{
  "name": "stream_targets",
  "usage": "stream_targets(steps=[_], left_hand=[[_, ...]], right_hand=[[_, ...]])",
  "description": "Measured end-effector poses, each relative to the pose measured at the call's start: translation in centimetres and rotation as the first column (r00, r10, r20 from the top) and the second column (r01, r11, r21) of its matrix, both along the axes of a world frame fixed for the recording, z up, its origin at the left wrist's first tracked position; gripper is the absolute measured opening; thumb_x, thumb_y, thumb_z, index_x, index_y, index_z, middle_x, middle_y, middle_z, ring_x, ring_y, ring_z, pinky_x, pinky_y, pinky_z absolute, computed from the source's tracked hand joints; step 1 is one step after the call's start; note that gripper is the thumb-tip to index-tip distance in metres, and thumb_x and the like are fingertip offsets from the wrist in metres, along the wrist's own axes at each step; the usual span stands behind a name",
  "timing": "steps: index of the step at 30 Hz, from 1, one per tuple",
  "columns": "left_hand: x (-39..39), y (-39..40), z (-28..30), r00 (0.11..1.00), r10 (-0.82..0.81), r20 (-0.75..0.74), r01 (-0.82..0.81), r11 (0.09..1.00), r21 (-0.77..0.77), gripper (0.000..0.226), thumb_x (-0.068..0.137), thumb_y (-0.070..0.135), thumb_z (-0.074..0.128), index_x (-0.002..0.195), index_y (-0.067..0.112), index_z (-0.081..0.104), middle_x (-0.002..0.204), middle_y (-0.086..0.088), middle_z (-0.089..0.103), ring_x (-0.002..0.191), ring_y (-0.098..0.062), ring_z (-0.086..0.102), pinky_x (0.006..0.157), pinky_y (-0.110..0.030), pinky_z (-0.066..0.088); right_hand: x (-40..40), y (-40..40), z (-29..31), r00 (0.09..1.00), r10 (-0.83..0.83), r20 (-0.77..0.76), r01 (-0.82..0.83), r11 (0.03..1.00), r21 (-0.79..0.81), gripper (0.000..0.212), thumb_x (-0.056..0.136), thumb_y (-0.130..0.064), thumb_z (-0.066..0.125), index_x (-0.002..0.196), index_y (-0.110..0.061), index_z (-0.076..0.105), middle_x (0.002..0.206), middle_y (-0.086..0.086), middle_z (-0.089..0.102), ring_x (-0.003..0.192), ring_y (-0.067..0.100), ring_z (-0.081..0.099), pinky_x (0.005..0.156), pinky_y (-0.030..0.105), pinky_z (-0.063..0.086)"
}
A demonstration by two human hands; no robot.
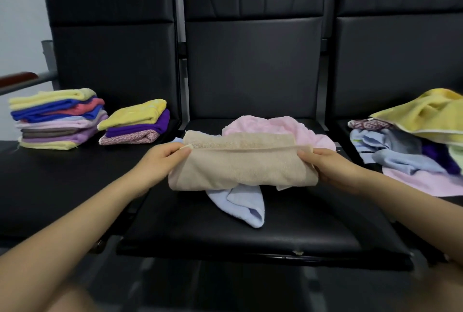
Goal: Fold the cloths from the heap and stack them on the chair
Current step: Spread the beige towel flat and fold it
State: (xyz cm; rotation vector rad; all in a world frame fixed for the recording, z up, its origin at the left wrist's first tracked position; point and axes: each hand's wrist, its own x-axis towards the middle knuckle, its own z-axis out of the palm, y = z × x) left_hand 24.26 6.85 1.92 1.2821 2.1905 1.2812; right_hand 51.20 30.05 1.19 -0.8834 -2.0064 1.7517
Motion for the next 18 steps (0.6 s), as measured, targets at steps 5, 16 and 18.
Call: stream_targets(steps=[5, 16, 18], left_hand=[[1.9, -0.5, 1.4, 0.989, 0.011, 0.149, -0.023, 0.996, 0.081, 0.028, 0.1, 0.025, 0.049, 0.093, 0.005, 0.068, 0.086, -0.002, 0.065, 0.081, -0.011, 0.056, 0.073, -0.029, 0.039], [1.3, 1.0, 1.0, 0.969, 0.013, -0.245, -0.033, 0.997, -0.077, 0.024, 0.097, 0.027, 0.051, 0.078, 0.018, 0.063, 0.075, 0.001, 0.057, 0.073, -0.013, 0.05, 0.064, -0.028, 0.034], [1.0, 2.2, 1.3, 0.948, 0.036, -0.315, -0.054, 0.997, -0.049, 0.02, 0.098, 0.027, 0.049, 0.083, 0.025, 0.062, 0.076, 0.005, 0.06, 0.072, -0.011, 0.053, 0.059, -0.025, 0.034]], right_hand=[[0.8, -1.2, 1.0, 0.997, 0.002, 0.072, -0.001, 1.0, -0.013, 0.031, 0.1, -0.022, 0.048, 0.119, -0.001, 0.059, 0.114, 0.013, 0.066, 0.099, 0.018, 0.061, 0.08, 0.028, 0.047], [0.3, 0.6, 0.2, 0.983, -0.076, 0.168, 0.046, 0.983, 0.18, 0.031, 0.098, -0.023, 0.053, 0.109, 0.003, 0.065, 0.109, 0.017, 0.067, 0.097, 0.023, 0.06, 0.085, 0.034, 0.046], [-0.5, 1.1, -0.2, 0.974, -0.105, 0.198, 0.05, 0.963, 0.263, 0.031, 0.098, -0.022, 0.053, 0.095, 0.007, 0.063, 0.092, 0.013, 0.06, 0.084, 0.019, 0.053, 0.071, 0.028, 0.042]])
